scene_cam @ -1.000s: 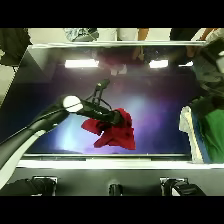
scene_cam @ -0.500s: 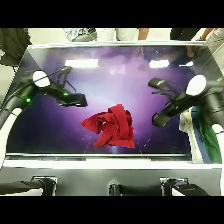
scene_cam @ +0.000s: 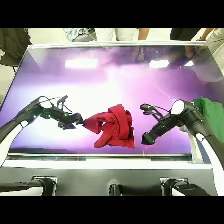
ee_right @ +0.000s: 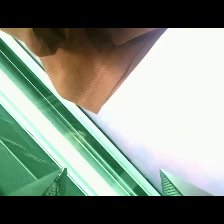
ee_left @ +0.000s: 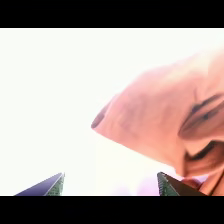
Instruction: Fold the shirts.
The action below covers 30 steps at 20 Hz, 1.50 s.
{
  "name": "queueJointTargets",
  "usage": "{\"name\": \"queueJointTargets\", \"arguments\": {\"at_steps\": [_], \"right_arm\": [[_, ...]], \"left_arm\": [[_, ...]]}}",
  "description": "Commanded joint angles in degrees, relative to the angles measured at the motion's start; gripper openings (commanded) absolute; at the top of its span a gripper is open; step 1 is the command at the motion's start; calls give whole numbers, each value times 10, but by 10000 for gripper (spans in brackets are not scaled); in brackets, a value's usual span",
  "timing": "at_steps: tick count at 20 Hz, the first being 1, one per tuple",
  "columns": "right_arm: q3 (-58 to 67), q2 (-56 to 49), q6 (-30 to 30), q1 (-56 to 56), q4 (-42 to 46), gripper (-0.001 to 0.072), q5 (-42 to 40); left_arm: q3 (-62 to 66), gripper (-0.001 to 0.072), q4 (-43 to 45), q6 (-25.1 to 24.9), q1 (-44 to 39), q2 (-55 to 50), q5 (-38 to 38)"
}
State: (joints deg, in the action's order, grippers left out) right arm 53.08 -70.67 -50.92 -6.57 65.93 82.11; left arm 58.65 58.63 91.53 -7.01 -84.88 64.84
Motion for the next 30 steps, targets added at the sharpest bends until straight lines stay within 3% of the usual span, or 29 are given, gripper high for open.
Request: {"name": "queueJointTargets", "arguments": {"at_steps": [1,3,6,7,9,11,18,20,21,22,25,30], "right_arm": [[-13,-1,1,-1,-13,684,-10],[-22,-1,-9,-1,-23,697,-27],[-63,-1,-19,-1,-63,700,-58],[-82,-1,-18,-2,-92,701,-70],[-118,-1,-11,-7,-136,704,-118],[-148,-5,-16,-22,-176,704,-173],[-157,-76,-61,-60,-270,696,-235],[-157,-76,-71,-73,-283,585,-264],[-155,-75,-64,-74,-284,233,-262],[-151,-73,-61,-72,-283,39,-254],[-116,-46,-29,-71,-233,37,-231],[66,70,-45,-71,-21,37,-153]], "left_arm": [[-28,713,-59,-2,-17,-14,-69],[-28,702,-74,7,-32,-22,-94],[-27,505,-75,25,-38,-31,-120],[-27,404,-75,26,-38,-33,-126],[-27,50,-75,26,-38,-33,-130],[-26,27,-75,23,-38,-32,-115],[-25,26,-74,-12,-38,-14,-94],[-25,26,-74,-16,-38,-11,-94],[-25,26,-74,-16,-37,-9,-94],[-24,26,-74,-16,-36,-6,-94],[-3,25,-55,-37,-29,20,-94],[126,24,55,-37,-9,151,-94]]}}
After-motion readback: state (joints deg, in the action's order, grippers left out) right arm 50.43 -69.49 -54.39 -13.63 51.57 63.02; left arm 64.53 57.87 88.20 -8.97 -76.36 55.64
